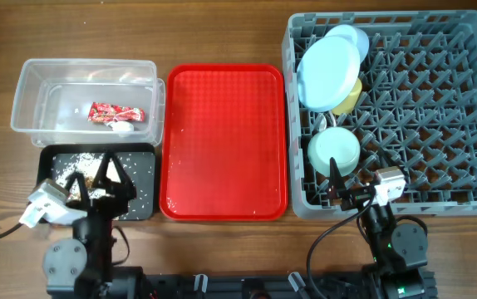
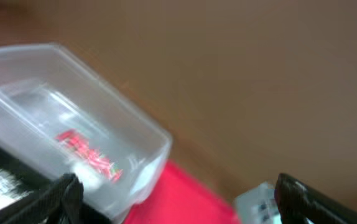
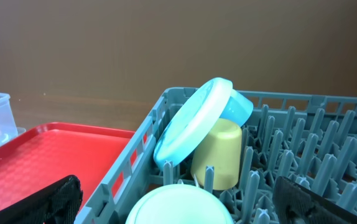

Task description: Sort waste into correct bins and load items into the dishwasher rack

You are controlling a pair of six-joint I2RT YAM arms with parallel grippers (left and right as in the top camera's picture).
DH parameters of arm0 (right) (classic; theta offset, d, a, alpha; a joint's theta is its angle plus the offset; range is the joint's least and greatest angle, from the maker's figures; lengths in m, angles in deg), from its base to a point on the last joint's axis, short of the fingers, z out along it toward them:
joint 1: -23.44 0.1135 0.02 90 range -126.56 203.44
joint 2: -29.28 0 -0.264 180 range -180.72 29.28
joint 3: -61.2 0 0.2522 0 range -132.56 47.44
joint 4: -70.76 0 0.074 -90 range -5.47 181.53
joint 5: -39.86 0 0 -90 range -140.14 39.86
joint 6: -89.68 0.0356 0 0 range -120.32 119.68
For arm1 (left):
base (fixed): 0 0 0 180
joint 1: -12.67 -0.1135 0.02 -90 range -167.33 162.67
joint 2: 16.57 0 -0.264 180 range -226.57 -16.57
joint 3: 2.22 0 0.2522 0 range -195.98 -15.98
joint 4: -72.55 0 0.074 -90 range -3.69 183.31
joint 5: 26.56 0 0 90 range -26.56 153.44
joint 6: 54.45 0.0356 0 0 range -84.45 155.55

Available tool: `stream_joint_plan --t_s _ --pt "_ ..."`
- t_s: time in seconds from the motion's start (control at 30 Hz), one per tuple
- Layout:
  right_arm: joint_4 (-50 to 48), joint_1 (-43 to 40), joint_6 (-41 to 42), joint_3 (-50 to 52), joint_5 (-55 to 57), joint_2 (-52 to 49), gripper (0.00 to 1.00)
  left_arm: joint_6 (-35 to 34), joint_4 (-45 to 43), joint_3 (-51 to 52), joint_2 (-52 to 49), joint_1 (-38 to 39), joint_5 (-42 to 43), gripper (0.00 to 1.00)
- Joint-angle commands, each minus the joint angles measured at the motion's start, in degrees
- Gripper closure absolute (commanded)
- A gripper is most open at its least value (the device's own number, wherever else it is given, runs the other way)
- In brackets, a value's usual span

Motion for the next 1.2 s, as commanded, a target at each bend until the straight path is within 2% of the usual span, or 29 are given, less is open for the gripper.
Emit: stream_joint_plan --t_s 0.0,0.13,0.23,0.67,0.8,0.93,1.17 --pt "-0.3 -0.3 -0.5 0.1 -0.9 0.7 0.0 1.0 -12.9 8.5 3.7 0.2 4.4 0.0" --pt "-0.3 -0.3 -0.5 0.1 -0.9 0.7 0.0 1.0 -22.3 15.3 5.4 0.2 6.1 0.0" --pt "-0.3 -0.3 -0.5 0.1 -0.9 0.7 0.0 1.0 -24.6 18.8 5.8 0.1 6.3 0.0" --pt "-0.3 -0.3 -0.5 0.1 -0.9 0.7 0.01 13.1 -24.5 25.9 5.8 0.1 6.3 0.0" --pt "-0.3 -0.3 -0.5 0.1 -0.9 0.7 0.0 15.3 -20.2 26.1 5.8 0.1 6.3 0.0" --pt "-0.3 -0.3 -0.5 0.1 -0.9 0.7 0.0 26.7 -19.5 26.1 5.9 -0.7 10.5 0.0" --pt "-0.3 -0.3 -0.5 0.1 -0.9 0.7 0.0 37.6 -19.6 26.1 5.9 -2.1 12.9 0.0"
